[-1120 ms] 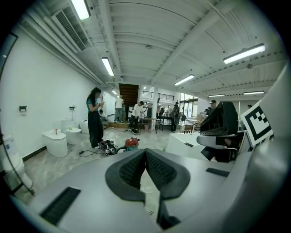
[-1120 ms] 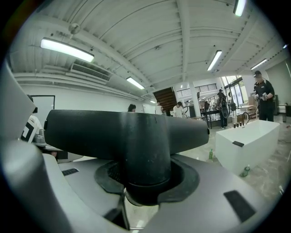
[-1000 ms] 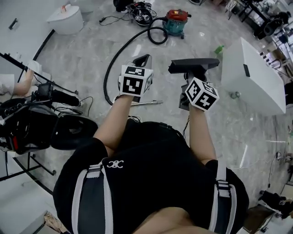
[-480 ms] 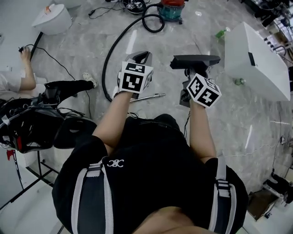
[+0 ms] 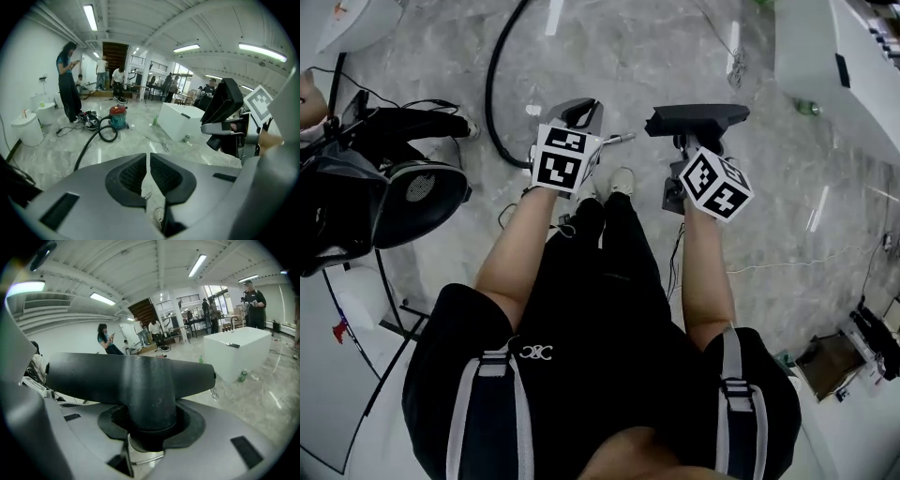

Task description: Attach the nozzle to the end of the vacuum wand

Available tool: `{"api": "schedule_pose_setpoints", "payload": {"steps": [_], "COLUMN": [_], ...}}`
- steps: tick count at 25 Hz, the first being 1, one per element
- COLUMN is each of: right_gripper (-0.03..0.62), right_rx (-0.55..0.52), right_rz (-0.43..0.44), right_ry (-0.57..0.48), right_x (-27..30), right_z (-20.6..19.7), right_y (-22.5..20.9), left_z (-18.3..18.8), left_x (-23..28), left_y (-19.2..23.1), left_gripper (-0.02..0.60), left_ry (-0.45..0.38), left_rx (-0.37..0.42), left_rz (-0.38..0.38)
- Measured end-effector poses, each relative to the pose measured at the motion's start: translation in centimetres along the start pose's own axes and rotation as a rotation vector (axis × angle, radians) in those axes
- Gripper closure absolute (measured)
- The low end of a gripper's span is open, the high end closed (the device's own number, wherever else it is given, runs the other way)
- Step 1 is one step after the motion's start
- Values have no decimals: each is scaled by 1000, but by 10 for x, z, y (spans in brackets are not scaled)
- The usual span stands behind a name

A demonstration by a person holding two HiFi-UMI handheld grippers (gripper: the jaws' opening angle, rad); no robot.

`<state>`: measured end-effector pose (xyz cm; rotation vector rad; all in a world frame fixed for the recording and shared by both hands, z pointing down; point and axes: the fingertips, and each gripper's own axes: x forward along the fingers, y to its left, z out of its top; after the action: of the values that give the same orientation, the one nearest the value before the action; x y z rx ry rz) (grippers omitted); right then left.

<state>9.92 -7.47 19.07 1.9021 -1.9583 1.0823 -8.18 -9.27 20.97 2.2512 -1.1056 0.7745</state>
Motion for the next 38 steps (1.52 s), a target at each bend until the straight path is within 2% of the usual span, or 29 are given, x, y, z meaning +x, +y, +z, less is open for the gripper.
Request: {"api": "schedule_pose_setpoints", "payload": {"steps": [2, 5, 7, 9, 14, 16, 18, 20, 23, 26, 30, 34, 38], "right_gripper": [422, 422, 422, 422, 422, 422, 422, 422, 422, 422, 422, 422, 422], "right_rx": [26, 59, 104, 170, 344, 430, 498, 519, 521, 520, 474, 496, 583], "right_rz": [-27, -45, -47, -50, -45, -19, 11, 20, 17, 15, 30, 36, 83], "right_ry": [49, 111, 162, 218, 301, 311, 306, 314, 348, 373, 372, 359, 326], "right_x": [39, 95, 127, 158, 235, 257, 273, 293, 327, 350, 364, 361, 356], "right_z": [-17, -71, -121, -173, -283, -314, -337, -365, -410, -439, -451, -444, -430], "right_y": [-29, -75, -105, -133, -186, -201, -213, -227, -251, -270, -285, -296, -295], "left_z": [-15, -76, -140, -215, -414, -482, -529, -570, -624, -659, -671, -658, -613], "left_x": [54, 137, 191, 243, 350, 379, 404, 432, 478, 507, 517, 502, 465], "left_y": [15, 32, 37, 44, 77, 85, 91, 97, 106, 111, 119, 104, 81], "left_gripper": [569, 550, 452, 402, 380, 380, 380, 380, 380, 380, 380, 396, 397], "left_ry": [52, 113, 191, 295, 513, 593, 638, 663, 704, 737, 738, 754, 658], "left_rx": [9, 85, 141, 184, 225, 290, 389, 469, 507, 558, 603, 628, 633], "left_rz": [-22, -52, -94, -138, -169, -162, -141, -122, -119, -114, -115, -158, -218]}}
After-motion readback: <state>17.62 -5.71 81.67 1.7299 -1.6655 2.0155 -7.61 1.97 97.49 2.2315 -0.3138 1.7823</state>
